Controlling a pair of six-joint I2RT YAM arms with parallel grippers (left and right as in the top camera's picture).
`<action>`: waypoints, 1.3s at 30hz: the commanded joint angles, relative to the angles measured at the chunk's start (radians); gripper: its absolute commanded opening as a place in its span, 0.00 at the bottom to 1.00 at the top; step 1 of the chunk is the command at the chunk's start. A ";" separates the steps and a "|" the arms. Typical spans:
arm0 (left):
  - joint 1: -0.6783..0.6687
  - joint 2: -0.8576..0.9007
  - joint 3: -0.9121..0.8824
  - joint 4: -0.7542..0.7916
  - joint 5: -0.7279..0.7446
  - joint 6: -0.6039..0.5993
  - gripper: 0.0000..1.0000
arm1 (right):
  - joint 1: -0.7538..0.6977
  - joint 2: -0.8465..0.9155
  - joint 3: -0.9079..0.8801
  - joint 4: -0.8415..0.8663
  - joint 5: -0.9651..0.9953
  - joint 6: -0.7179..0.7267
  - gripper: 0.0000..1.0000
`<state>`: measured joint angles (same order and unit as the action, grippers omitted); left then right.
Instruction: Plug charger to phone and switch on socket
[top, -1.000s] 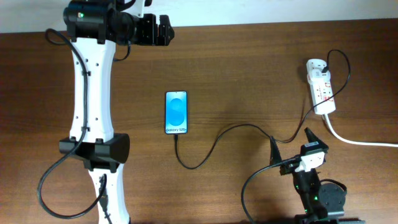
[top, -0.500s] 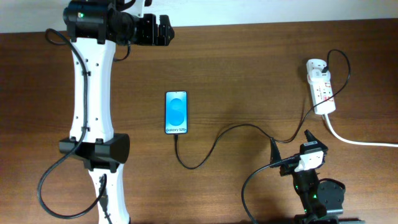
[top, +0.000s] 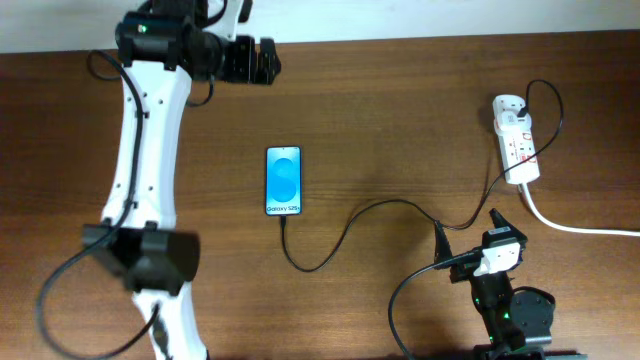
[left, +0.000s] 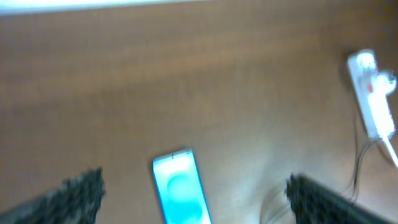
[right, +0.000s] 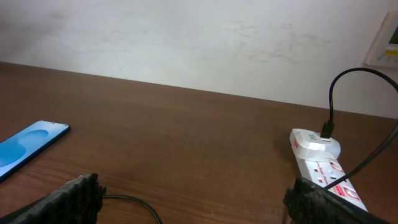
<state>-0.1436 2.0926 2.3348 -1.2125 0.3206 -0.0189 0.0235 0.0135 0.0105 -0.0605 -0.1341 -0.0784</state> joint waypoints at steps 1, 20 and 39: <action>0.001 -0.320 -0.460 0.250 -0.014 0.021 0.99 | 0.009 -0.010 -0.005 -0.007 0.012 0.008 0.98; 0.130 -1.679 -2.063 1.247 -0.210 0.152 0.99 | 0.009 -0.010 -0.005 -0.007 0.012 0.008 0.98; 0.188 -2.087 -2.326 1.140 -0.221 0.219 0.99 | 0.009 -0.010 -0.005 -0.007 0.012 0.008 0.98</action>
<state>0.0399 0.0147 0.0116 -0.0669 0.1104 0.1837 0.0235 0.0120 0.0105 -0.0616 -0.1276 -0.0788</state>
